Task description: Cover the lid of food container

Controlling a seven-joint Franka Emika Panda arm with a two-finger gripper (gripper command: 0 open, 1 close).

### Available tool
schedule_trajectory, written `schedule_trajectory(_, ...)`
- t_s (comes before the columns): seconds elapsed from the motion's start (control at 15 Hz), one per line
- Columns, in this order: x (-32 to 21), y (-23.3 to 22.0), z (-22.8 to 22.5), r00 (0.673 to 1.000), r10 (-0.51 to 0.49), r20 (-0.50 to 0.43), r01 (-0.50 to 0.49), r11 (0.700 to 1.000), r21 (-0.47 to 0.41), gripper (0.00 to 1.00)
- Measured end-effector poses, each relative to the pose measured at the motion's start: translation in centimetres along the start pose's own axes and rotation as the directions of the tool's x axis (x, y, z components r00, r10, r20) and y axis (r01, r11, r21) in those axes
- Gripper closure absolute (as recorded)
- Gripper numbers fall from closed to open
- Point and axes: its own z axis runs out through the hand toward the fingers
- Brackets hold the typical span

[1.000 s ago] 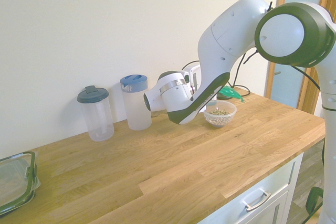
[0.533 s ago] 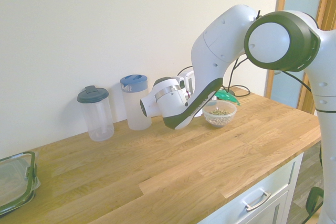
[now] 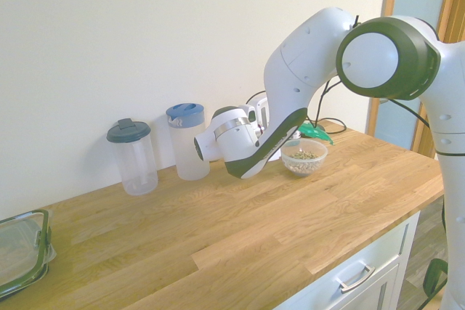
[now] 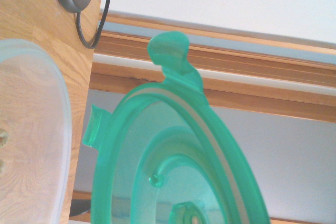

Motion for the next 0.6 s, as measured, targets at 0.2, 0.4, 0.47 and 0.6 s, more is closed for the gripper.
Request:
schedule_trajectory(0.2, -0.73, -0.99, 0.36, 1.000, -0.014, 0.004, 0.014, 1.000, -0.007, 1.00)
schedule_trajectory(0.4, -0.80, -1.26, 0.23, 1.000, -0.016, 0.002, 0.016, 1.000, -0.005, 1.00)
schedule_trajectory(0.47, -0.58, -1.25, 0.20, 1.000, -0.011, 0.004, 0.011, 1.000, -0.004, 1.00)
schedule_trajectory(0.6, -0.44, -1.27, 0.20, 1.000, -0.008, 0.015, 0.008, 1.000, -0.004, 0.00)
